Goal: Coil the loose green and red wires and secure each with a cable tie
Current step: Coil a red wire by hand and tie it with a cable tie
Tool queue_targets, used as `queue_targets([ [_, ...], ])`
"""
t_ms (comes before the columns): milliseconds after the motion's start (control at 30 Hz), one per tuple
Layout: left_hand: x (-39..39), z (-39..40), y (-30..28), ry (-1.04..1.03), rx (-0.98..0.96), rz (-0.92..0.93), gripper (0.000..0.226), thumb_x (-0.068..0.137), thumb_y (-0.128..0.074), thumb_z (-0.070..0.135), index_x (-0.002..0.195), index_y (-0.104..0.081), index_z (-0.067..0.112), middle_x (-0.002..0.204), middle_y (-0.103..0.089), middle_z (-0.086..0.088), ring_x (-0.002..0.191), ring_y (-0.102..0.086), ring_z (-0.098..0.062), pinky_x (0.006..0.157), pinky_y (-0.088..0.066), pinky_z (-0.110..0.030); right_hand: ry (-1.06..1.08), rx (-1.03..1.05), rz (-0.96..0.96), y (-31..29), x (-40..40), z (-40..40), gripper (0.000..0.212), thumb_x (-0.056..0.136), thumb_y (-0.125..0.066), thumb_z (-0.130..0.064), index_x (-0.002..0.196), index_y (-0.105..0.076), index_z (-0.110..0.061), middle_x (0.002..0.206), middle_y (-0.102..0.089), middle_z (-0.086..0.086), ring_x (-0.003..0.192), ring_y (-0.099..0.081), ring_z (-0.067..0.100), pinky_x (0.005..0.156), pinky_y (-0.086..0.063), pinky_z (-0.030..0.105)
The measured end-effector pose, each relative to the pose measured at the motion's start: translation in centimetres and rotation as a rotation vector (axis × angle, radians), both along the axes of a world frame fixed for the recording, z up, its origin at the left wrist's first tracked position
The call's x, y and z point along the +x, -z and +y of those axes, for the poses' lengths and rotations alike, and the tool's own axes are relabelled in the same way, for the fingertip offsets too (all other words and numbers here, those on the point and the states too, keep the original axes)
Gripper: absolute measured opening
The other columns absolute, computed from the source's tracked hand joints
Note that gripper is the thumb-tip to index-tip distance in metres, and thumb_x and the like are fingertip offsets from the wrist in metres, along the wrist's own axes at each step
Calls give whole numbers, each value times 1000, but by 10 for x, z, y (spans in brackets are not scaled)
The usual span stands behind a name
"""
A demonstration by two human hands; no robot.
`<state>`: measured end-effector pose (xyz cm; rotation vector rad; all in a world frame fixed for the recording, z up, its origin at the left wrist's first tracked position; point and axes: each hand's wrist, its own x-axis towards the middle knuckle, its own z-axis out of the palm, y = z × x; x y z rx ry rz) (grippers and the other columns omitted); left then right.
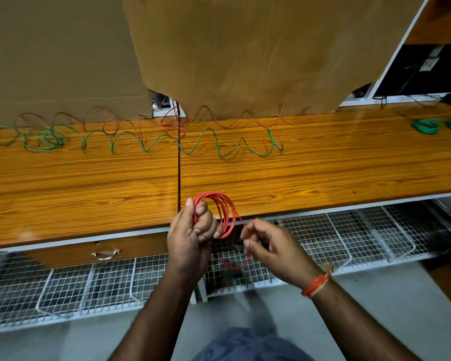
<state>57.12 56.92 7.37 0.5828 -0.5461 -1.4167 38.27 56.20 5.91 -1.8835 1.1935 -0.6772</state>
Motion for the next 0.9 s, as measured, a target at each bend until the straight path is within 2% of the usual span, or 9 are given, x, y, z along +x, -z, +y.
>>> queue_targets([
  [67, 2, 0, 2, -12, 6, 15, 32, 107, -34, 32, 84, -47, 14, 47, -30, 11, 38, -26, -3, 50, -38, -25, -86, -14, 87, 2, 2, 4, 15, 98, -63, -16, 99, -69, -29, 81, -67, -15, 73, -61, 1, 63, -48, 20],
  [133, 5, -1, 3, -18, 5, 34, 32, 109, -32, 30, 85, -47, 15, 49, -30, 11, 39, -27, -3, 53, -38, -25, -187, -60, 156, 3, 2, 9, 13, 98, -63, -20, 104, -71, -28, 92, -66, -17, 85, -62, 0, 70, -48, 16],
  [200, 7, -1, 2, -28, 13, 45, 31, 109, -31, 29, 86, -47, 15, 51, -32, 11, 41, -29, -5, 55, -40, -25, -254, -148, 201, 7, 2, 13, 13, 97, -65, -26, 108, -71, -26, 96, -62, -15, 88, -59, 2, 70, -45, 14],
  [267, 9, -2, 0, -39, 28, 37, 29, 108, -31, 29, 88, -47, 15, 54, -35, 9, 44, -33, -7, 57, -42, -25, -229, -295, 236, 12, 2, 16, 18, 96, -66, -37, 107, -72, -25, 93, -55, -11, 86, -51, 3, 70, -41, 19],
  [333, 11, -2, 0, -63, 48, 23, 28, 108, -31, 30, 91, -48, 15, 58, -39, 6, 49, -38, -9, 61, -44, -26, -149, -504, 249, 12, 6, 18, 25, 98, -62, -44, 101, -74, -22, 91, -49, -6, 87, -45, 11, 69, -37, 27],
  [433, 12, -2, 1, -99, 74, 38, 28, 108, -32, 32, 93, -49, 14, 64, -51, 1, 55, -51, -13, 62, -50, -26, -93, -702, 213, 5, 12, 25, 32, 104, -55, -39, 96, -74, -15, 93, -46, 3, 87, -43, 18, 71, -35, 32],
  [567, 9, -1, 2, -139, 77, -30, 31, 110, -29, 30, 97, -50, 12, 67, -66, -6, 58, -66, -18, 60, -57, -25, -147, -688, 135, -1, 19, 34, 19, 103, -60, -21, 101, -70, -5, 97, -53, 6, 86, -52, 20, 74, -45, 32],
  [767, 4, 5, 9, -139, -10, -398, 32, 112, -26, 29, 107, -46, 5, 79, -72, -17, 71, -71, -27, 71, -57, -29, -116, -558, -88, -18, 27, 40, 9, 97, -69, -13, 102, -70, -5, 95, -61, 3, 81, -59, 12, 70, -50, 28],
  [900, -1, 12, 10, -102, -34, -587, 37, 109, -36, 38, 100, -48, 4, 70, -67, -5, 62, -61, -15, 62, -50, -25, -79, -554, -96, -33, 34, 41, 9, 95, -71, -14, 103, -71, -9, 94, -63, -2, 80, -58, 4, 73, -43, 13],
])
